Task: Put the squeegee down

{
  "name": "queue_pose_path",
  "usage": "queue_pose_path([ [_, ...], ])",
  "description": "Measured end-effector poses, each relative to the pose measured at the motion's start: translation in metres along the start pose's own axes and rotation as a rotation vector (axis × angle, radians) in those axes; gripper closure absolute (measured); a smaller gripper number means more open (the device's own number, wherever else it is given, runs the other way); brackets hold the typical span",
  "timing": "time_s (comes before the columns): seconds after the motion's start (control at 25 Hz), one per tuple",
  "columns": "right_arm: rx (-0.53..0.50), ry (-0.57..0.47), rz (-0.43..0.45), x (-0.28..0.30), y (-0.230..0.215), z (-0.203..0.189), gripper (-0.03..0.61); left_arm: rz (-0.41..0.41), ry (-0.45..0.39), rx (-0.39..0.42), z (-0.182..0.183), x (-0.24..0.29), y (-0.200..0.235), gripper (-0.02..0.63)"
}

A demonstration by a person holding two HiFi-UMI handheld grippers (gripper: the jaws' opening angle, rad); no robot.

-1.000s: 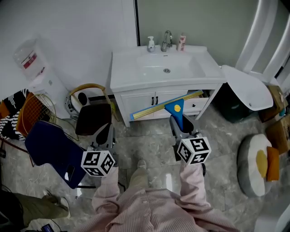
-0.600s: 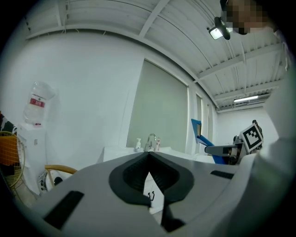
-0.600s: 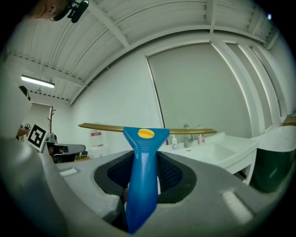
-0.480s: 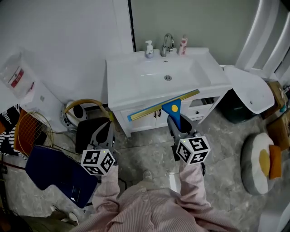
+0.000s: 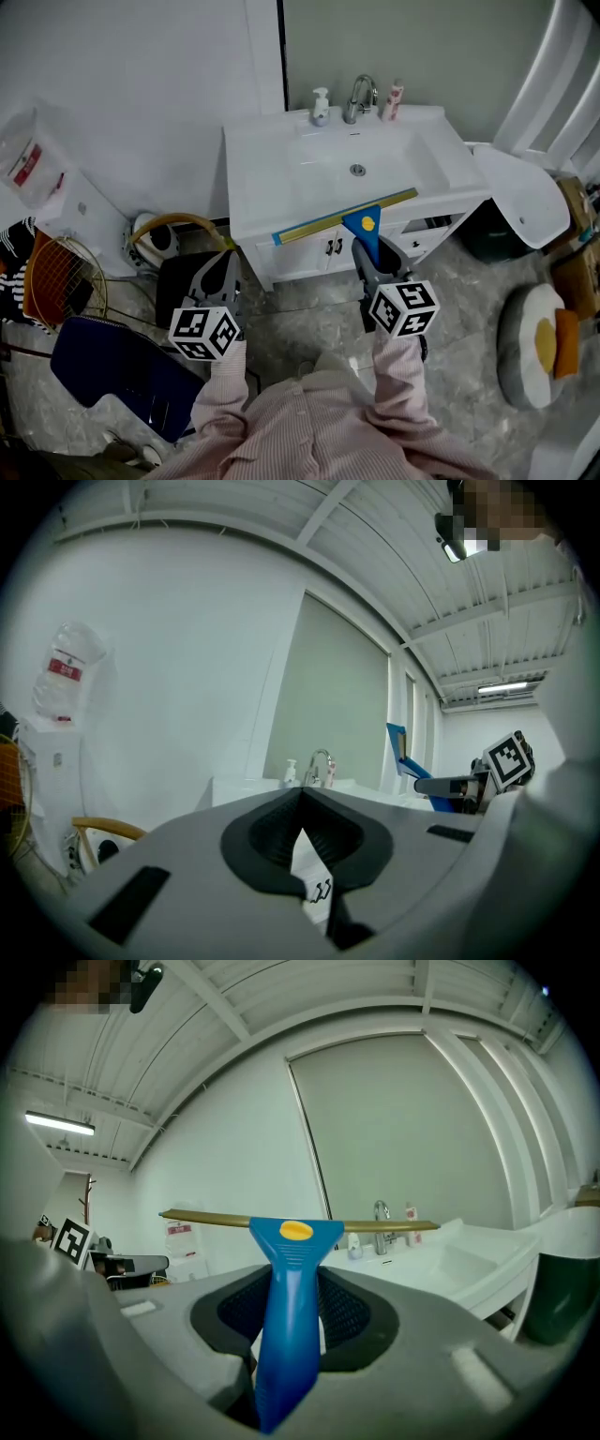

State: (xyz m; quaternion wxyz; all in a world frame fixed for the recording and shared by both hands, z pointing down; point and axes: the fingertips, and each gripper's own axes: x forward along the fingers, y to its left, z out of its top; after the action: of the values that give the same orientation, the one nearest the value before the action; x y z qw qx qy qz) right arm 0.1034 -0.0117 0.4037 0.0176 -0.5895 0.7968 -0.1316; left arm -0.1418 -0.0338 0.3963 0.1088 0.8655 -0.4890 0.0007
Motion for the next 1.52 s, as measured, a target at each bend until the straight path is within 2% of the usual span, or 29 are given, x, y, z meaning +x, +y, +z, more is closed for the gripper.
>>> queue_pose_path([
  [0.44,0.004,0.021,0.025,0.081,-0.024,-0.002,0.448,0.050,0.010,-0.036,-0.008,0.058,0.049,0.615],
  [0.96,0.005,0.089,0.114,0.237,-0.058,0.019,0.448,0.132,0.005,-0.074,0.021,0.170,0.120,0.617],
  [1.2,0.024,0.139,0.159,0.296,-0.070,0.014,0.448,0.168,0.043,-0.124,0.013,0.217,0.146,0.615],
  [1.52,-0.005,0.206,0.190,0.356,-0.089,0.001,0.448,0.201,0.084,-0.138,0.003,0.264,0.177,0.616],
])
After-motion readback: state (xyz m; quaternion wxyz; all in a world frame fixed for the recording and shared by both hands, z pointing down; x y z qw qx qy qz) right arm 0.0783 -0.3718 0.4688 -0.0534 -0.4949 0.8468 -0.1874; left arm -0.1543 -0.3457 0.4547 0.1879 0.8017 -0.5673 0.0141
